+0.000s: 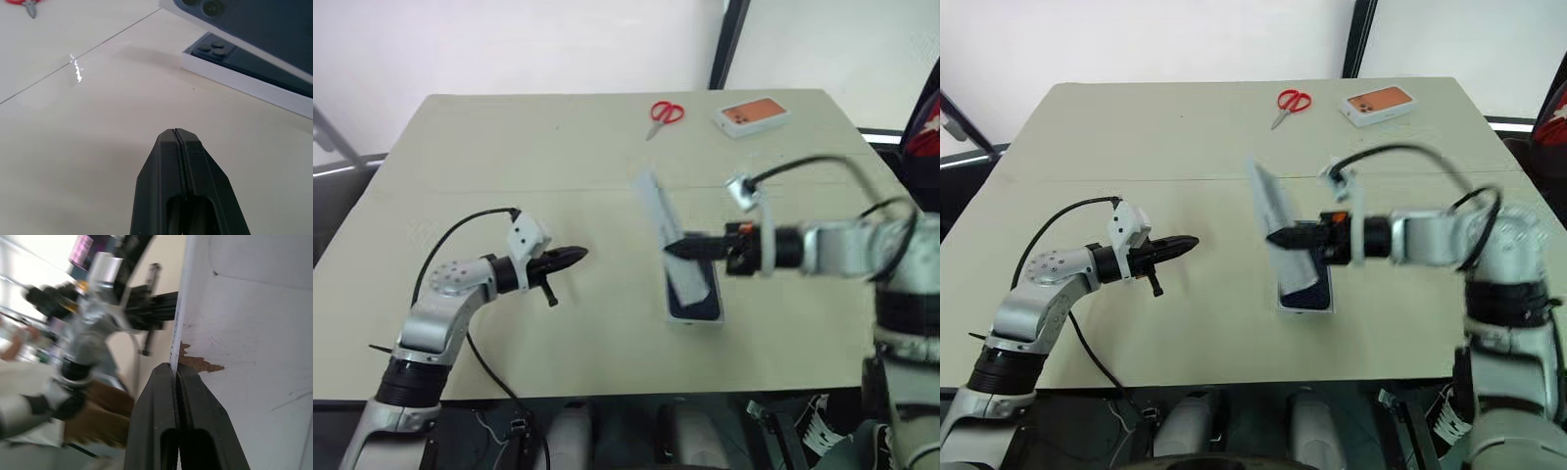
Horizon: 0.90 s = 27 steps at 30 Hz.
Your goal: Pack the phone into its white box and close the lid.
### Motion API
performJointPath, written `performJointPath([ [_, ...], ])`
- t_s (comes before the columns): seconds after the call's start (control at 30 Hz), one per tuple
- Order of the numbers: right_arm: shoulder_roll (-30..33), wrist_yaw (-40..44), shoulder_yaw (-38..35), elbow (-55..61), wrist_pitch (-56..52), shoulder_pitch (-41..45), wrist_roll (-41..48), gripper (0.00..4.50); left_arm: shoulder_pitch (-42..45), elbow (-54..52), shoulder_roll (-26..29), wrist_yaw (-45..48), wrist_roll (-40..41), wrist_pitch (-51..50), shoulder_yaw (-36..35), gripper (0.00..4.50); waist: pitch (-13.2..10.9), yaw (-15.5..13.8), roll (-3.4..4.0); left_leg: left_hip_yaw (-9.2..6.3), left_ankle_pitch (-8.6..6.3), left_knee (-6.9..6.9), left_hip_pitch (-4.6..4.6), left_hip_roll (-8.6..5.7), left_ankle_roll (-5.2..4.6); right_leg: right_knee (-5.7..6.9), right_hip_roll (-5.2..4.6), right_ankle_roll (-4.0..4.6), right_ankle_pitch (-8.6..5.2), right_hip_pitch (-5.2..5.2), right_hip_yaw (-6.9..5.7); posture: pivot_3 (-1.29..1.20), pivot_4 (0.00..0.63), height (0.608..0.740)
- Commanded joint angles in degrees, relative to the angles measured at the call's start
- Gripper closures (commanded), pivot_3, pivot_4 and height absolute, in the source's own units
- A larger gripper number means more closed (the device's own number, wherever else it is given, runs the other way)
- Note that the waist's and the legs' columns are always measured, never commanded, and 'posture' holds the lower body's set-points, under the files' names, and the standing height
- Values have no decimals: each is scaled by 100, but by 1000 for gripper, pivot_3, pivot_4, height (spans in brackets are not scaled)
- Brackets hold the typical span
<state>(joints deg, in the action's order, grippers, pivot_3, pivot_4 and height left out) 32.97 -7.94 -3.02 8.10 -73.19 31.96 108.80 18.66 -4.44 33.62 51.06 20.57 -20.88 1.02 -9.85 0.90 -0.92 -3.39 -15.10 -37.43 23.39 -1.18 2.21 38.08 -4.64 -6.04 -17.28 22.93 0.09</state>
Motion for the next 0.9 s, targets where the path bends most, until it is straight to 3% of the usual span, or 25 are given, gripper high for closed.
performJointPath([
  [0.03,-517,-689,93,776,799,-308,420,4456,108,-83,29,25,-21,174,-91,4500,0,16,2,-1,0,0,0,1,0,1,3,0,0,2,0,0,150,740],
  [0.23,-889,-1927,287,923,1225,-874,420,4456,15,-351,-22,-14,35,90,-43,4500,0,7,2,-3,0,4,-1,3,1,1,4,0,0,6,2,0,150,740],
  [0.43,-984,-2367,-14,415,1073,-761,420,4456,36,-512,-179,8,22,10,190,4500,1,-4,3,-2,0,5,-2,3,1,1,6,0,0,5,4,0,150,740],
  [0.57,-1023,-2511,-188,376,1018,-769,420,3104,125,-582,-384,27,-25,-31,486,4500,1,-12,3,-1,0,4,-2,2,0,0,4,0,0,3,4,0,150,740],
  [0.67,-987,-2588,-277,382,990,-742,420,1571,190,-562,-557,-8,-111,-53,769,4500,1,-4,4,-1,0,6,-2,3,0,1,7,0,0,5,4,0,150,740],
  [0.77,-446,-2445,-309,416,885,-464,420,73,306,-429,-829,-75,-305,28,1114,4500,0,-11,7,0,0,6,-2,3,0,1,7,0,0,5,5,0,150,740],
  [0.9,714,-1692,-319,636,595,8,-80,29,499,-305,-1198,-220,-323,-75,1251,4500,-6,-14,16,1,0,3,0,1,0,-2,7,0,0,4,6,0,150,740],
])
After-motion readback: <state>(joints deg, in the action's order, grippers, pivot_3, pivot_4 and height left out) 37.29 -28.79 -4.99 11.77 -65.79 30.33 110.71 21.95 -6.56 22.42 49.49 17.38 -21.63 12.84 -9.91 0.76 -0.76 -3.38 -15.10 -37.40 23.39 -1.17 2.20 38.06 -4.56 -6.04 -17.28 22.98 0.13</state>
